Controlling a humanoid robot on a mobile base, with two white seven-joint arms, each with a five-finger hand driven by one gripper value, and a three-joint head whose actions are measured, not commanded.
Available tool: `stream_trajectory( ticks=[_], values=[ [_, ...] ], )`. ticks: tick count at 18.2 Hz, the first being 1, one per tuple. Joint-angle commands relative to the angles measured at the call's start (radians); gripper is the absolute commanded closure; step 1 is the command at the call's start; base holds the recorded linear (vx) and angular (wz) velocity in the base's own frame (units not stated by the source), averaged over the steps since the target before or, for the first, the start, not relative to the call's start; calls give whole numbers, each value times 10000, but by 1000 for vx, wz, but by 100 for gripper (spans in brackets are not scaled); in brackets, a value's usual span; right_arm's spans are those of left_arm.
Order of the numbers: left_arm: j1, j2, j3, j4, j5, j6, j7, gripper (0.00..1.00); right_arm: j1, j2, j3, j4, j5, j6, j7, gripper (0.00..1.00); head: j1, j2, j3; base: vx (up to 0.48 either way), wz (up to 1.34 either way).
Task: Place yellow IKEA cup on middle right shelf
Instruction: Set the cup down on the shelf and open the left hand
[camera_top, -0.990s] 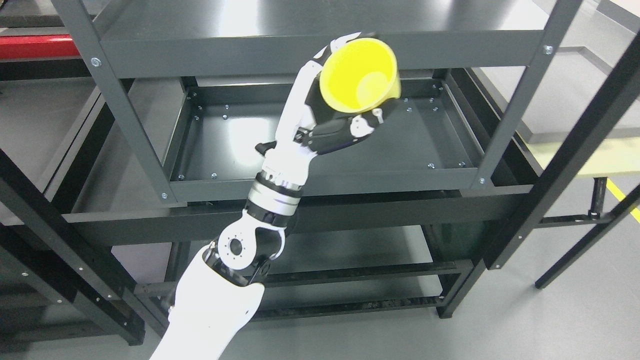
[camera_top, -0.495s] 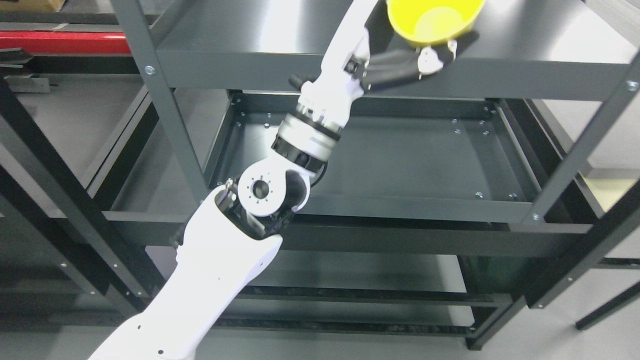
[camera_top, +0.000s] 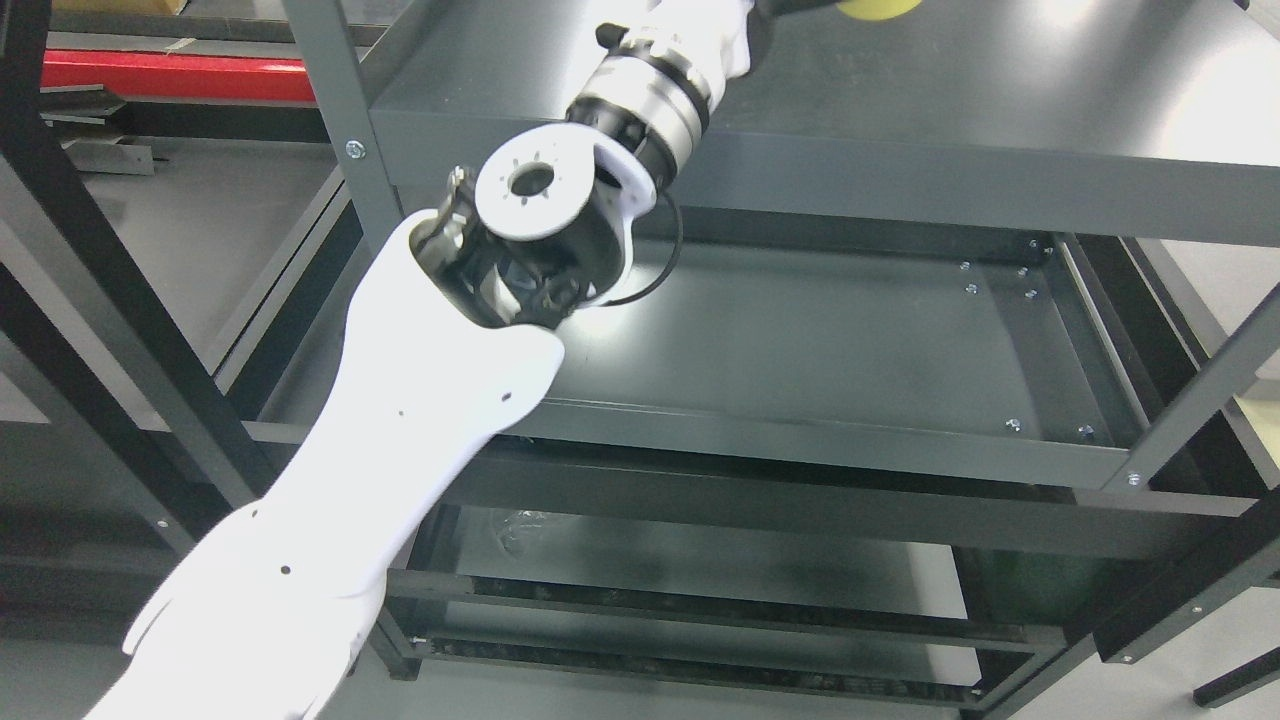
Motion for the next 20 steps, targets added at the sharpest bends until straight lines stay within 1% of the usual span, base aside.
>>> stream_trajectory(
  ticks=[1,4,6,7,8,10,12,14,16,20],
  values=[
    [-1185,175,210,2308,2136,1021,216,100,138,-175,169,0,-245,5,10,1,0,0,0,17,2],
    [-1154,175,179,2708,2121,1327,216,98,138,-175,169,0,-245,5,10,1,0,0,0,6,1],
    [-1123,175,164,2908,2090,1420,216,95,138,-175,169,0,-245,5,10,1,0,0,0,0,0],
    [-1138,175,103,3030,2044,1451,201,89,138,-175,169,0,-245,5,10,1,0,0,0,0,0],
    [-1138,175,-80,3122,2029,1512,155,81,138,-175,169,0,-245,5,10,1,0,0,0,0,0],
    [-1139,175,-295,3169,2013,1894,93,62,138,-175,169,0,-245,5,10,1,0,0,0,0,0],
    [-1154,175,-312,3154,1998,2095,63,49,138,-175,169,0,-245,5,10,1,0,0,0,0,0],
    [-1169,175,-403,3093,1952,2141,-90,32,138,-175,169,0,-245,5,10,1,0,0,0,0,0],
    [-1169,175,-434,3062,1814,2249,-137,21,138,-175,169,0,-245,5,10,1,0,0,0,0,0],
    [-1230,175,-404,2909,1614,2249,-137,9,138,-175,169,0,-245,5,10,1,0,0,0,0,0]
  ],
)
